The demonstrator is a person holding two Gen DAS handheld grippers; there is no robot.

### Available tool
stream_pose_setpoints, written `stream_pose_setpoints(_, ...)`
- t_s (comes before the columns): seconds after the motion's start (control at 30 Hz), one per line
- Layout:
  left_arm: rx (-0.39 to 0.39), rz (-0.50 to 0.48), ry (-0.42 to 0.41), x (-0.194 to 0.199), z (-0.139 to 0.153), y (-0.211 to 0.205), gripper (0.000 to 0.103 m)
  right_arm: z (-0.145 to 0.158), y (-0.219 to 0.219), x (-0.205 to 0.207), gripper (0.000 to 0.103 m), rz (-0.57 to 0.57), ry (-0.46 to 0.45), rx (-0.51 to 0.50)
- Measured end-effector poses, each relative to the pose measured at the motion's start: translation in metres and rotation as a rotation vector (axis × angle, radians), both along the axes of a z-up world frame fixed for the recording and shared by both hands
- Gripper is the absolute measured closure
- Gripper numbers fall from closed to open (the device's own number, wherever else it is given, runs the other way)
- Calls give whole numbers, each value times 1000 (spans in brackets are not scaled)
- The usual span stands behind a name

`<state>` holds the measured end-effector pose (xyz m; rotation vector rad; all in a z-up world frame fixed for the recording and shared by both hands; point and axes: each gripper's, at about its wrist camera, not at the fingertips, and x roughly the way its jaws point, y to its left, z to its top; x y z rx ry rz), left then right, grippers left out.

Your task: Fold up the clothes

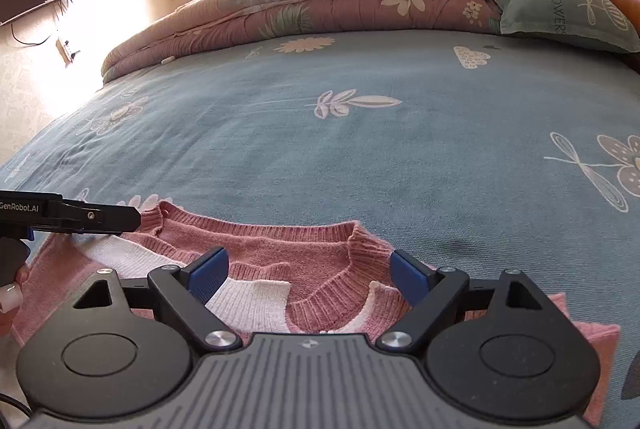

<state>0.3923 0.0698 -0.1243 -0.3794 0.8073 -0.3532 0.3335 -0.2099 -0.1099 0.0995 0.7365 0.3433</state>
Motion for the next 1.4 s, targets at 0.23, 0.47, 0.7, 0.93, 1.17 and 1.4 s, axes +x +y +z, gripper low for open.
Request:
stream_pose_setpoints(0.23,36,-26,-16,3,15,-8,17,3,3,-2,4,-5,18,-9)
stream_pose_setpoints(0.47,58,-40,-17,-63,52,-8,16,34,-24,-83,2,-45,-23,-15)
stream_pose_setpoints(0.7,119,-34,99,-137,32,-7,16,29,-45,-163,0,-101,15,-18)
stream_pose_setpoints(0.93,182,17,112,-184,30,8,16,29,-41,-203,0,-78,8,-12)
stream_pose_setpoints(1.17,112,101,125,-206,35,41,16,24,-36,-215,0,-85,28,-57)
stream_pose_setpoints(1.4,8,14,121,-206,37,28,15,27,-34,-220,0,-55,51,62)
